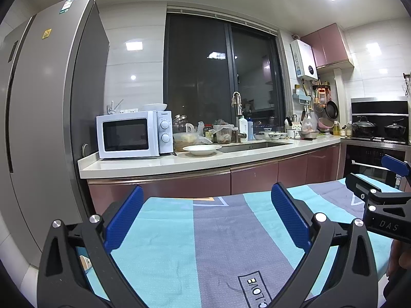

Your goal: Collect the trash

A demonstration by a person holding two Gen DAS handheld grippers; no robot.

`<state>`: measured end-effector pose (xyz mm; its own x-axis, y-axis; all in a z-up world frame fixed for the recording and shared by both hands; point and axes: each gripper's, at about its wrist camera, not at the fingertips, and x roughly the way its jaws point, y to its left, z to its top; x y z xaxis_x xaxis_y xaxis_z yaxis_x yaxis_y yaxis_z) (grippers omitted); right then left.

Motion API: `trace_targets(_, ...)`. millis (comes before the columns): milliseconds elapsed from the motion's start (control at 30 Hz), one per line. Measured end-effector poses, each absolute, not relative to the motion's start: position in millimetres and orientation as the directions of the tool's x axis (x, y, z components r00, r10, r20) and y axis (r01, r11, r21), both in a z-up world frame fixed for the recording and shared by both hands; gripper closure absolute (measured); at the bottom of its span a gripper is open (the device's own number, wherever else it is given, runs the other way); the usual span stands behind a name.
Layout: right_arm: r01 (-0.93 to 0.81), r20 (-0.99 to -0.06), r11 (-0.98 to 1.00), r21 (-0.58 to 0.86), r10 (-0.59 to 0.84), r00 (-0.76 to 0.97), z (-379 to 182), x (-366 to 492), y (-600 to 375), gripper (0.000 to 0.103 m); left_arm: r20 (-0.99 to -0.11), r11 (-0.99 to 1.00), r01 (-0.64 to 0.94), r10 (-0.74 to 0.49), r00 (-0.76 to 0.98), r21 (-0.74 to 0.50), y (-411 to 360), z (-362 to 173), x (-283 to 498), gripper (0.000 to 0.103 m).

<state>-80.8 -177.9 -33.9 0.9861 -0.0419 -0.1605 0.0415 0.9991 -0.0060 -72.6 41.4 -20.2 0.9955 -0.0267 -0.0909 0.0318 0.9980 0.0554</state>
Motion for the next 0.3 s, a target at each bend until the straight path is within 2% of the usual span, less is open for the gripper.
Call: trace_targets(300, 0.044, -0.167, 0.999, -0.007, -0.045, 0.985, -34.7, -79.0, -177.7, 0.007, -0.094, 0.997, 0.023, -0.017, 0.995, 0.068, 40.1, -22.8, -68.6, 0.005)
